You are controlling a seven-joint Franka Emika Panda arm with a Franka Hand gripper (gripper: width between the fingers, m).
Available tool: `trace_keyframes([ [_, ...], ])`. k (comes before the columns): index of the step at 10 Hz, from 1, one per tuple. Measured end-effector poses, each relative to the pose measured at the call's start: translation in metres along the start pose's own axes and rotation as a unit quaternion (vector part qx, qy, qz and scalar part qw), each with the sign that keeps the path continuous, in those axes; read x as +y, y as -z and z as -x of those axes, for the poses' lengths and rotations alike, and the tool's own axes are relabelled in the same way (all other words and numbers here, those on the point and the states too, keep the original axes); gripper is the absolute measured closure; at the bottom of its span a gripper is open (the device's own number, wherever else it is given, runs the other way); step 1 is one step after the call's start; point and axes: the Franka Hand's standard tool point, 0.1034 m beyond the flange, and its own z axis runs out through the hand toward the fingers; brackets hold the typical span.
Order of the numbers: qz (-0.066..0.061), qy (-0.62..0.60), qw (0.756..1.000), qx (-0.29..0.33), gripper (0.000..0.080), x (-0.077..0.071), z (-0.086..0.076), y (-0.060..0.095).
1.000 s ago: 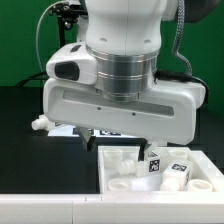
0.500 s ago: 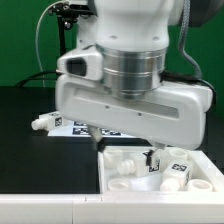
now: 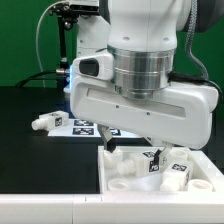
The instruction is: Assemble square table
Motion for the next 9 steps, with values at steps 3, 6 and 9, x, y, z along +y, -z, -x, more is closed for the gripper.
trace_keyframes([
  [3, -0.004, -0.107, 0.994, 0.0, 0.0151, -0.008, 0.025, 0.004],
  [6, -0.006, -0.131, 0.991, -0.002, 0.0151, -0.016, 0.036, -0.002],
  [9, -0.008, -0.136, 0.991, 0.001, 0.0151, -0.016, 0.036, -0.003],
])
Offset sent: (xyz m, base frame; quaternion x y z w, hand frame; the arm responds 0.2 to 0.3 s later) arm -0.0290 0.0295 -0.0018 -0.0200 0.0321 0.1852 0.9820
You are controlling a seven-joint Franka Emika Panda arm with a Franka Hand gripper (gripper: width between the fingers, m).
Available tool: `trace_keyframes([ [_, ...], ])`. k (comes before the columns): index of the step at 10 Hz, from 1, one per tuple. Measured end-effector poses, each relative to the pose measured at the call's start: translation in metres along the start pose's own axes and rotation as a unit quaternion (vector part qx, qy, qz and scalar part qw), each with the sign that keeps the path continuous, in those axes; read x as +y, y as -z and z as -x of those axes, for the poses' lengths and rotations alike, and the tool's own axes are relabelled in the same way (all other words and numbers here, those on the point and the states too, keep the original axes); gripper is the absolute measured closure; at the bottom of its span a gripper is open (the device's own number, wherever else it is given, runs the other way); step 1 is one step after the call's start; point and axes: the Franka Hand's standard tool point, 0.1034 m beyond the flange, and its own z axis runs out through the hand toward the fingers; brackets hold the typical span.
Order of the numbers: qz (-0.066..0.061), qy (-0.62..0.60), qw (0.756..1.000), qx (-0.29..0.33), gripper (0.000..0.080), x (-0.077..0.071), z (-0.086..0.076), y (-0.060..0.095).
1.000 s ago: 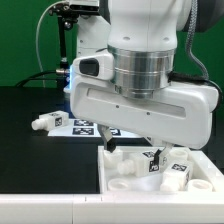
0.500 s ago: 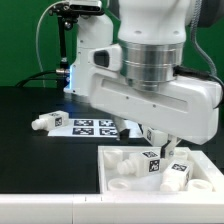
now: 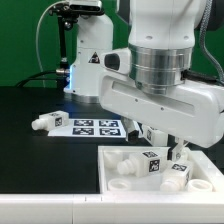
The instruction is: Assemble square table
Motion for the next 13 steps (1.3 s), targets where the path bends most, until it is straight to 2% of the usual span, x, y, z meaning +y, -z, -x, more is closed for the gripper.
trace_keyframes([
  [2, -0.005, -0.012, 1.0, 0.009, 0.0151, 0.007, 0.006, -0.012],
  [3, -0.012, -0.016, 1.0, 0.017, 0.0151, 0.004, 0.007, -0.013],
  [6, -0.016, -0.012, 1.0, 0.022, 0.0151, 0.002, 0.007, -0.013],
  [10, -0.033, 0.003, 0.999, 0.025, 0.0151, 0.004, -0.001, 0.005],
  [13, -0.025, 0.006, 0.999, 0.023, 0.0151, 0.009, 0.001, -0.008],
])
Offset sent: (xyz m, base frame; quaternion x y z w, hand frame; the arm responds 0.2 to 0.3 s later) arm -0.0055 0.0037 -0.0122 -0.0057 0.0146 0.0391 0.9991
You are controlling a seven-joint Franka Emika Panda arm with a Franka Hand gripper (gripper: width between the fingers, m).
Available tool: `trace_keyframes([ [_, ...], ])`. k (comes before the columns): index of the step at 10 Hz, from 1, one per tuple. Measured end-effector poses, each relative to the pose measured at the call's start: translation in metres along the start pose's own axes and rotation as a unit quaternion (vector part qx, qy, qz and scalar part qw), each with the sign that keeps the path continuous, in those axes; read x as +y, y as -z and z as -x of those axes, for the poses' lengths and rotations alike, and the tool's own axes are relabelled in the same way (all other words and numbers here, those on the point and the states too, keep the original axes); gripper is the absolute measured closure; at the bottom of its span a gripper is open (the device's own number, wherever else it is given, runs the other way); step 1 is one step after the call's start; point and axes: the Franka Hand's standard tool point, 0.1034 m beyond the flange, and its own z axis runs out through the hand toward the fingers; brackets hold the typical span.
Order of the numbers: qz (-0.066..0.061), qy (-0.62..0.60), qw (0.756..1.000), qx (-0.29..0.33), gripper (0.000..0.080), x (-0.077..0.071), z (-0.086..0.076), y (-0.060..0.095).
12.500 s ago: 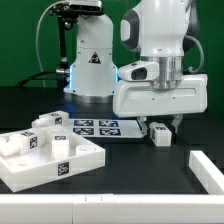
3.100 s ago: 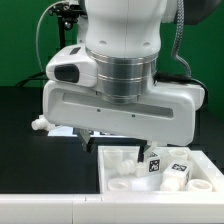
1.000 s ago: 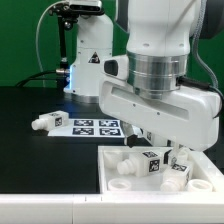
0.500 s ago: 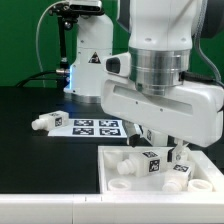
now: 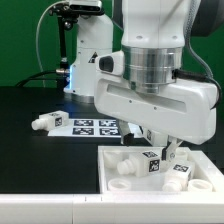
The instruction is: Assemble square table
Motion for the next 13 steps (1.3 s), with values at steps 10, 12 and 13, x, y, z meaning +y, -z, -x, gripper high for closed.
trace_keyframes([
  [10, -0.003, 0.018, 1.0, 0.007, 0.0151, -0.001, -0.001, -0.007],
  [12, -0.011, 0.014, 1.0, 0.012, 0.0151, 0.004, -0.004, -0.011],
  [13, -0.008, 0.015, 1.0, 0.009, 0.0151, 0.009, 0.001, -0.013],
])
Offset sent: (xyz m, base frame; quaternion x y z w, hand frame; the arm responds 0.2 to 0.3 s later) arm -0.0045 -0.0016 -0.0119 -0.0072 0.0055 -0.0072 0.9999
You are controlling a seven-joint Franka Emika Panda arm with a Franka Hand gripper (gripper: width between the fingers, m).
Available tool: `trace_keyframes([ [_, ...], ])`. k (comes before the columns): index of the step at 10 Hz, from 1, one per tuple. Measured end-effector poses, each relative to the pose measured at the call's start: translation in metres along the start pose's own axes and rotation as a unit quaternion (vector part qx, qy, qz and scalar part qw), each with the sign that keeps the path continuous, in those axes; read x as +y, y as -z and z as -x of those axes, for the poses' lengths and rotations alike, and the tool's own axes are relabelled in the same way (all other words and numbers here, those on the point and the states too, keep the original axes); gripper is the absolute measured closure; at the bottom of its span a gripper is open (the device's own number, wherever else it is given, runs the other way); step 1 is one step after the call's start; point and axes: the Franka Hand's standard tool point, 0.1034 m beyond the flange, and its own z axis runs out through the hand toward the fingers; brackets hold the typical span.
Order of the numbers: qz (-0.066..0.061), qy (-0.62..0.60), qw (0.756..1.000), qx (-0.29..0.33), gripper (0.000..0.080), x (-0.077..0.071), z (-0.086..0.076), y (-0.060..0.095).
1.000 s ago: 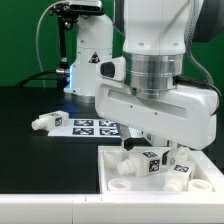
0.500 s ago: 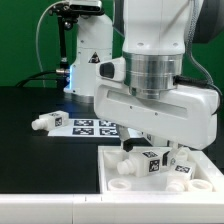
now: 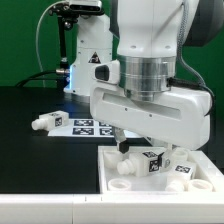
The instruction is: Assemble square table
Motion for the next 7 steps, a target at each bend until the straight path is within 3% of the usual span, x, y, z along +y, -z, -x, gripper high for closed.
trace_keyframes([
  [3, -0.006, 0.006, 1.0, 0.009, 0.0151, -0.006, 0.006, 0.0],
  [7, 0.001, 0.017, 1.0, 0.005, 0.0151, -0.01, 0.015, -0.011],
])
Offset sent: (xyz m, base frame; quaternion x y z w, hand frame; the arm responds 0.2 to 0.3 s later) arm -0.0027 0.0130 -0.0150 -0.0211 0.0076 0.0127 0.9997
